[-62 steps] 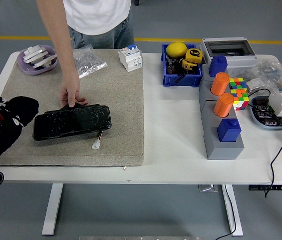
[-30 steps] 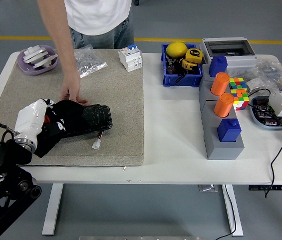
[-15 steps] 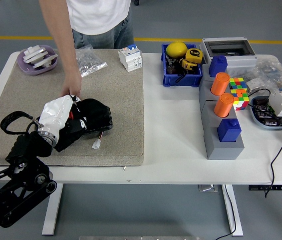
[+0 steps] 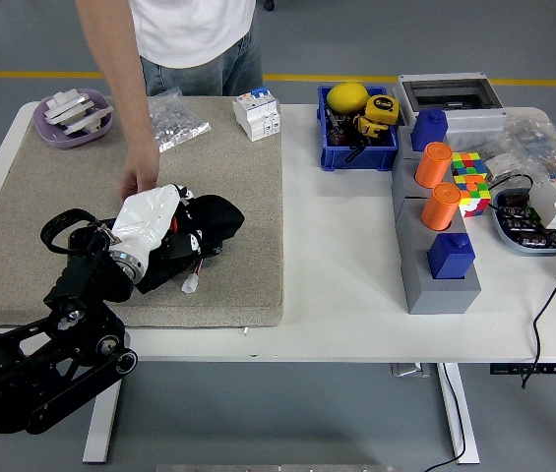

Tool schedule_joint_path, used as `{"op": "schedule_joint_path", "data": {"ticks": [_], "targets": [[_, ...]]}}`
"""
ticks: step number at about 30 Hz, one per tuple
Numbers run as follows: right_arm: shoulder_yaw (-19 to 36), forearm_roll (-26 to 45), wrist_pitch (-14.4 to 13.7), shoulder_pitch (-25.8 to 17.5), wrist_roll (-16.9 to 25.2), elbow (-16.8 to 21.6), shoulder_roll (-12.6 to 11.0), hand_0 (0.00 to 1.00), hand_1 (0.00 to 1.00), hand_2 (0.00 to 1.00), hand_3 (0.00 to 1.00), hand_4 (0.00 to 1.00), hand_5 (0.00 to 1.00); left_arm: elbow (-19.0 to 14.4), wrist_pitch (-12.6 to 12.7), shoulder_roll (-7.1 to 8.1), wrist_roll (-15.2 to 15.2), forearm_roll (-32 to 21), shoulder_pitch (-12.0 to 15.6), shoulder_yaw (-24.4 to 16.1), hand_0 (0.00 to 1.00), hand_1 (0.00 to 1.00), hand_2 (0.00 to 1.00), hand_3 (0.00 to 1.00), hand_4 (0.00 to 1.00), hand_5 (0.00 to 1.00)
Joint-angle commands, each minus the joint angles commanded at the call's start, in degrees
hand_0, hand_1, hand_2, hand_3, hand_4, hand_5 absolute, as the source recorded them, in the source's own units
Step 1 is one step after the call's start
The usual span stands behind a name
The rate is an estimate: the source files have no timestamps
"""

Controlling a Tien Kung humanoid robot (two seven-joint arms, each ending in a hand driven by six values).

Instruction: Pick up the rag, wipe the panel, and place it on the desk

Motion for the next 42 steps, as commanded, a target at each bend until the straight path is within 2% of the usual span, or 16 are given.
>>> {"op": "schedule_joint_path", "data": {"ticks": [8, 19, 27, 36, 42], "targets": [[0.9, -0.3, 0.0, -0.3, 0.1, -0.2, 0.0, 0.714, 0.366, 0.628, 0.623, 0.998, 0.570, 0.1, 0.1, 1.87, 0.6, 1.7, 2.1, -2.0, 0.231, 0.195, 0.498, 0.454, 0.154, 0.002], [2.0, -0.8, 0.1, -0.8, 0.1, -0.3, 0.0, 0.714, 0.366, 0.628, 0.623, 0.998, 0.570, -3.3, 0.5, 5.33, 1.0, 4.1, 7.5, -5.1, 0.230, 0.194, 0.498, 0.455, 0.155, 0.002], [2.3, -1.0, 0.1, -0.9, 0.2, -0.3, -0.1, 0.715, 0.366, 0.627, 0.624, 0.998, 0.570, -2.6, 0.4, 7.16, 0.9, 4.5, 8.7, -8.4, 0.230, 0.192, 0.497, 0.454, 0.152, 0.002], [2.9, -1.3, 0.0, -1.1, 0.2, -0.3, 0.0, 0.715, 0.366, 0.628, 0.623, 0.998, 0.571, -1.2, 0.7, 8.83, 0.5, 4.6, 11.7, -13.3, 0.230, 0.192, 0.496, 0.456, 0.156, 0.002], [2.8, -1.1, 0.0, -1.2, 0.2, -0.4, -0.1, 0.715, 0.365, 0.628, 0.623, 0.998, 0.570, -1.0, 0.6, 9.72, 0.8, 4.8, 12.4, -14.5, 0.228, 0.192, 0.496, 0.456, 0.153, 0.002]]}}
